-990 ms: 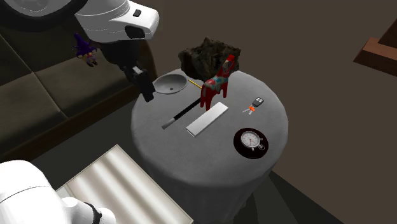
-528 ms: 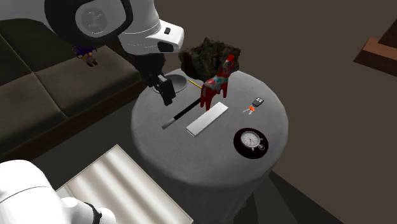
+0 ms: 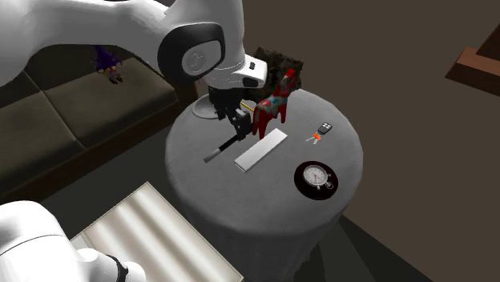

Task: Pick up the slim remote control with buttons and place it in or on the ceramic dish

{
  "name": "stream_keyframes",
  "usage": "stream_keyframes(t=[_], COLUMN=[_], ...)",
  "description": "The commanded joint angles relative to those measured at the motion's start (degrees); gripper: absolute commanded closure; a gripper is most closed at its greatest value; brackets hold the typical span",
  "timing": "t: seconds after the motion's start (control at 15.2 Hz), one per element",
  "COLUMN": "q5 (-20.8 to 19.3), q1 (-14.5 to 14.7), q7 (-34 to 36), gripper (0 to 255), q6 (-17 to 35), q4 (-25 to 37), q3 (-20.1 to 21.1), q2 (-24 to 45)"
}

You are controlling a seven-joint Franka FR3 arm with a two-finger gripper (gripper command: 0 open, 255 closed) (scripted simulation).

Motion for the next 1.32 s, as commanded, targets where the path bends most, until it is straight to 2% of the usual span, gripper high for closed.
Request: stream_keyframes(t=[0.0,0.66,1.25], q5=[0.10,1.76,2.36], q1=[-0.18,-1.29,-1.33], q7=[-0.39,-2.24,-2.65], gripper=[0,0,0], q6=[2.84,10.50,15.88], q4=[1.54,12.72,10.60], q3=[-0.48,-2.02,-1.86], q2=[4.84,26.24,29.52])
